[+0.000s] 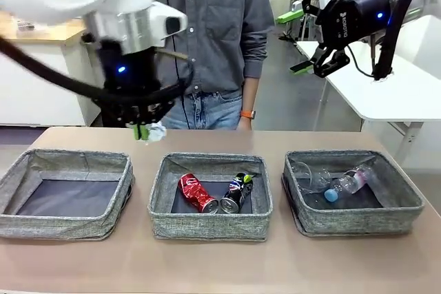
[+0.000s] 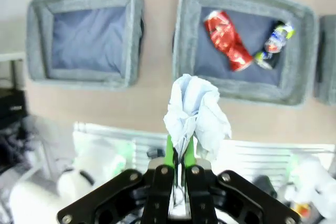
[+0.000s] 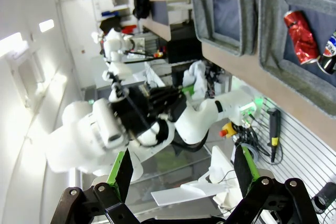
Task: Sort the waste into the appropriate baskets.
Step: Pick up the waste item pointed out by the person.
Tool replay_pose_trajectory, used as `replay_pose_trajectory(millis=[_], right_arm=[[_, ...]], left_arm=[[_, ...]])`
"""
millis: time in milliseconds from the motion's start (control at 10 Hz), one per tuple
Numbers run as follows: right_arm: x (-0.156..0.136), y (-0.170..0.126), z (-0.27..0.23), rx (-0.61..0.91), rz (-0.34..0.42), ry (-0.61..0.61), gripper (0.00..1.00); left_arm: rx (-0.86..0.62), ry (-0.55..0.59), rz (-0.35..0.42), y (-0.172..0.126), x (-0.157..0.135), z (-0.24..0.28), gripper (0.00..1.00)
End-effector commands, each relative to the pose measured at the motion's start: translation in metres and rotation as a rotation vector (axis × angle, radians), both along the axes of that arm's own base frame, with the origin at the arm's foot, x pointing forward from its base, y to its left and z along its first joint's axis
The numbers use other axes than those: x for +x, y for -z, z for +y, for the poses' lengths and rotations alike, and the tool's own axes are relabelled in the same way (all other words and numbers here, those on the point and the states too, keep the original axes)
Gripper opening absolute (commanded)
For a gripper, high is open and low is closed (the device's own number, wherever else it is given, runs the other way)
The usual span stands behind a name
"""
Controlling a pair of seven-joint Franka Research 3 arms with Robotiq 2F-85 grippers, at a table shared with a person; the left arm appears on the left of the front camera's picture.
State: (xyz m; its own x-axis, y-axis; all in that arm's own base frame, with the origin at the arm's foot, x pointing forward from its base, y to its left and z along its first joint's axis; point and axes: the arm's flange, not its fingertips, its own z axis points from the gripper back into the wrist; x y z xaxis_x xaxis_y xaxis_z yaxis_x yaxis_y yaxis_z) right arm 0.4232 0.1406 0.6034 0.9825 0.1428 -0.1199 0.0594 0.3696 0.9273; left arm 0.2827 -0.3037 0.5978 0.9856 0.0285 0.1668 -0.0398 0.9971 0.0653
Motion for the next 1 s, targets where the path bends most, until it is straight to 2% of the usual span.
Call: replay_pose_trajectory(millis=[0,200,300,400,800,900], right_arm=[[0.001,-0.002,-0.001,0.017,-0.015,-0.013,1.00],[0.001,-0.002,-0.001,0.017,-0.015,-0.013,1.00],[0.001,-0.002,-0.001,0.017,-0.015,-0.013,1.00],[0.001,-0.002,-0.001,0.017,-0.015,-0.013,1.00],[0.001,-0.002,-0.001,0.017,-0.015,-0.013,1.00],[0.001,-0.002,-0.001,0.017,-0.015,-0.013,1.00]], left_arm=[[0.051,-0.042,0.047,-0.045,0.008,-0.027,0.05],[0.115,-0.007,0.017,-0.084,-0.003,-0.038,0.05],[0.114,-0.023,0.008,-0.094,-0.004,-0.040,0.05],[0.070,0.037,-0.005,-0.104,-0.006,-0.044,0.05],[-0.057,0.063,-0.171,-0.121,-0.009,-0.056,0.05],[-0.071,0.073,-0.187,-0.126,-0.010,-0.057,0.05]])
